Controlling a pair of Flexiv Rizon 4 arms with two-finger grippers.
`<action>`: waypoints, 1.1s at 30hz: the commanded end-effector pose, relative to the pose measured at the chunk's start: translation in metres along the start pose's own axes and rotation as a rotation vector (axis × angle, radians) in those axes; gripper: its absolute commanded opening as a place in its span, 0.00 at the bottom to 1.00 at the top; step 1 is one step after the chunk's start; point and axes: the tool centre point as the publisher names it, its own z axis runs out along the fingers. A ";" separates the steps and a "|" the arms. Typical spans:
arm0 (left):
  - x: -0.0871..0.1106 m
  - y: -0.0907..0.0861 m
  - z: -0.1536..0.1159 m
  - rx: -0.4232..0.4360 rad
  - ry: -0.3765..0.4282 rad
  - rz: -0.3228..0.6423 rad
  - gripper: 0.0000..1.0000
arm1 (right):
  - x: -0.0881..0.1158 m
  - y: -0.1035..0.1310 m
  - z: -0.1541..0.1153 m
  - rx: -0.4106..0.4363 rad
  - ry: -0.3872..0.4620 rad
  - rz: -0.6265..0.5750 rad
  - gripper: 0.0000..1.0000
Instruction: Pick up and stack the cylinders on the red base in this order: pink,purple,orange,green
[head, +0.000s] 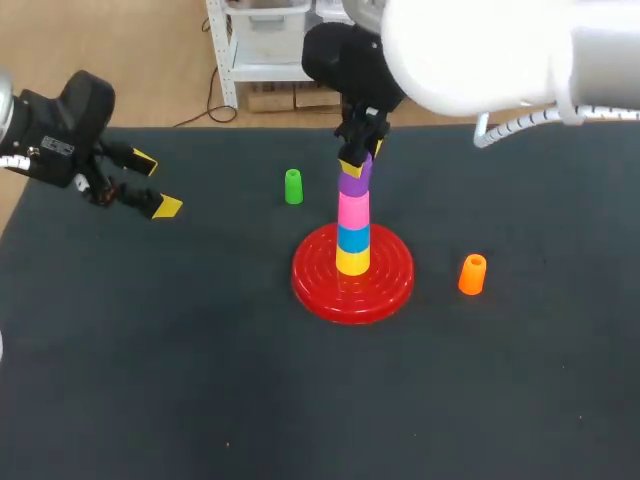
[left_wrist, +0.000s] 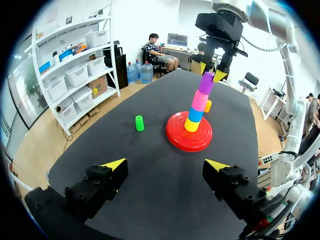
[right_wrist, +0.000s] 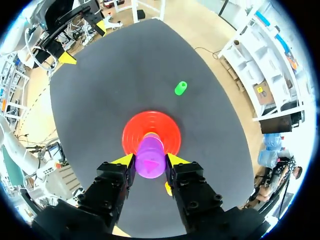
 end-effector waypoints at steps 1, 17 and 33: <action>0.002 0.000 0.000 0.001 -0.006 0.003 1.00 | 0.002 0.002 0.002 0.009 -0.019 -0.003 0.00; 0.002 0.000 0.000 0.001 -0.006 0.003 1.00 | 0.002 0.000 0.015 0.027 0.091 -0.017 0.00; 0.002 0.000 0.000 0.001 -0.006 0.003 1.00 | -0.001 0.000 0.003 0.044 0.101 -0.040 0.00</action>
